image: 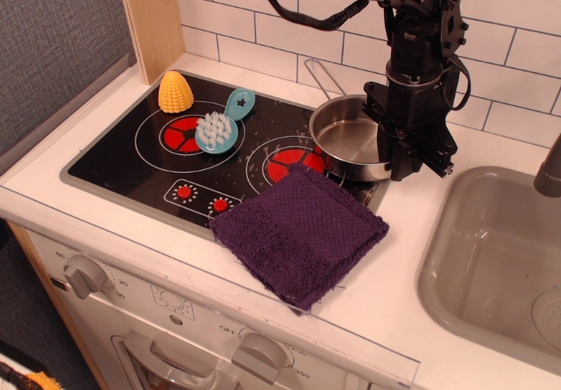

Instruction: Move the pot to the lower left edge of the stove

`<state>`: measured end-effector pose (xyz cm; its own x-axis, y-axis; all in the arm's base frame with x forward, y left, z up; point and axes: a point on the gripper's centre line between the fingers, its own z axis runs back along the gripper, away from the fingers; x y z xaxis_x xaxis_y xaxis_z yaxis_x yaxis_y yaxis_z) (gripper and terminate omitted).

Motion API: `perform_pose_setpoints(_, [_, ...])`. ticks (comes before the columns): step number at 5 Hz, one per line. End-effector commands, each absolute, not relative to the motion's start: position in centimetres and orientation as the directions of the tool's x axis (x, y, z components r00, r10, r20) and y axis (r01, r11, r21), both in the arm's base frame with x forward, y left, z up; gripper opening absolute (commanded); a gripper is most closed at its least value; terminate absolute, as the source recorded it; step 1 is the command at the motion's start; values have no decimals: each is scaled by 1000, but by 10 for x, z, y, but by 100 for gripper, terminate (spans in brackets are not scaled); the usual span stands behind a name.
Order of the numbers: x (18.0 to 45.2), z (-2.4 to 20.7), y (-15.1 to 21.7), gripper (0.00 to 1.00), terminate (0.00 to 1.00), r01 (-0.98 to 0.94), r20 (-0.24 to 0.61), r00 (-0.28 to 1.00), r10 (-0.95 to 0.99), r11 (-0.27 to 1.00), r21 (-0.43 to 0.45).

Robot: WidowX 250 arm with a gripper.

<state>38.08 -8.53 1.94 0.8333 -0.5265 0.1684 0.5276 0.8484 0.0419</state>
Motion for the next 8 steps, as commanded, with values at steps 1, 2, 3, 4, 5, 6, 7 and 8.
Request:
perform_pose_setpoints(1, [387,93,-75,0,0,521,345,792,-504,852,48])
perform_pose_setpoints(2, [377,143,-54,0,0,427,464,796,-390,904,28])
perform_pose_setpoints(3, [356,179,-17,0,0,268,497,830,-254,962,45])
perform_pose_setpoints(4, [333,175,18,0,0,82,456,883,-109,994,79])
perform_pose_setpoints(5, [308,148,45,0,0,-78,386,922,25,990,121])
perform_pose_setpoints(6, [300,124,59,0,0,-163,321,942,102,972,170])
perform_pose_setpoints(7, [303,102,80,0,0,-220,262,951,161,951,215])
perform_pose_setpoints(8, [301,86,106,0,0,-276,212,951,227,929,245])
